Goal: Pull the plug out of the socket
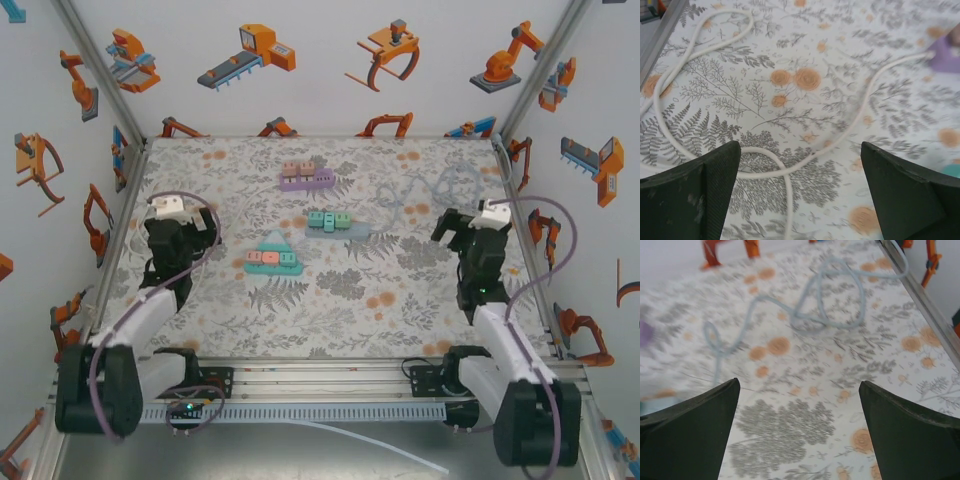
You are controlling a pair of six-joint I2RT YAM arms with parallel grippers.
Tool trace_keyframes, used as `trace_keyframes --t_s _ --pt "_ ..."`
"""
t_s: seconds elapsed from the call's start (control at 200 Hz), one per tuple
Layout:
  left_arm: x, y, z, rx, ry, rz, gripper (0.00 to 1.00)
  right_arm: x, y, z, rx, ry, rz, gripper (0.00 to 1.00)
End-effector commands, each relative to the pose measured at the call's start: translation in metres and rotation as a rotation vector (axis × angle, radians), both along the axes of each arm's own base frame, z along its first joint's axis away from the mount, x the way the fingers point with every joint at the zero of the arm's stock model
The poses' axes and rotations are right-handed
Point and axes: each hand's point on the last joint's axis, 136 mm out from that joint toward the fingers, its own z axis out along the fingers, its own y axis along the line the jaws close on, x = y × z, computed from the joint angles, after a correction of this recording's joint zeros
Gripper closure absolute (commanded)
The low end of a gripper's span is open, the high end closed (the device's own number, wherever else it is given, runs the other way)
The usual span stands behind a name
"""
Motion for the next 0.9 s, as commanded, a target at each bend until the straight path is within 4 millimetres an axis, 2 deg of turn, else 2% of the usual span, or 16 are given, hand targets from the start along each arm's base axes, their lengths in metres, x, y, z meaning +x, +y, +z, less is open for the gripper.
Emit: trace_keyframes --t_s 0.0,0.125,0.255,0.381,0.486,0.576,0.676,0.716,0.781,0.891 --pt "-0.025 -0.005 0.003 -0.174 0.144 0.040 0.03 -0.024 0.040 -0.014 0.227 0.241 0.140 0.10" --pt "-0.037 -0.031 0.012 -0.335 0.300 -0.036 0.03 -0.037 0.101 0.004 0.262 0.386 0.329 0.10" --pt "-0.031 -0.069 0.013 -0.420 0.450 -0.191 0.03 -0.042 0.189 0.014 0.243 0.531 0.565 0.09" --pt "-0.015 -0.100 -0.006 -0.442 0.578 -0.290 0.00 -0.038 0.267 0.005 0.232 0.681 0.706 0.10" --pt "-0.004 -0.130 -0.029 -0.401 0.695 -0.368 0.03 -0.028 0.309 -0.018 0.177 0.768 0.724 0.12" --pt "0.006 -0.153 -0.047 -0.338 0.760 -0.406 0.04 -0.023 0.327 -0.033 0.162 0.816 0.725 0.12" --pt "0.018 -0.168 -0.072 -0.209 0.806 -0.408 0.03 -0.023 0.332 -0.037 0.197 0.807 0.729 0.12" --pt "0.022 -0.171 -0.083 -0.158 0.819 -0.403 0.00 -0.026 0.330 -0.037 0.205 0.798 0.727 0.12" --pt "0.027 -0.172 -0.097 -0.099 0.841 -0.386 0.01 -0.030 0.321 -0.036 0.197 0.783 0.712 0.11" --pt "0.026 -0.182 -0.114 -0.120 0.886 -0.403 0.02 -0.041 0.300 -0.036 0.175 0.755 0.672 0.11"
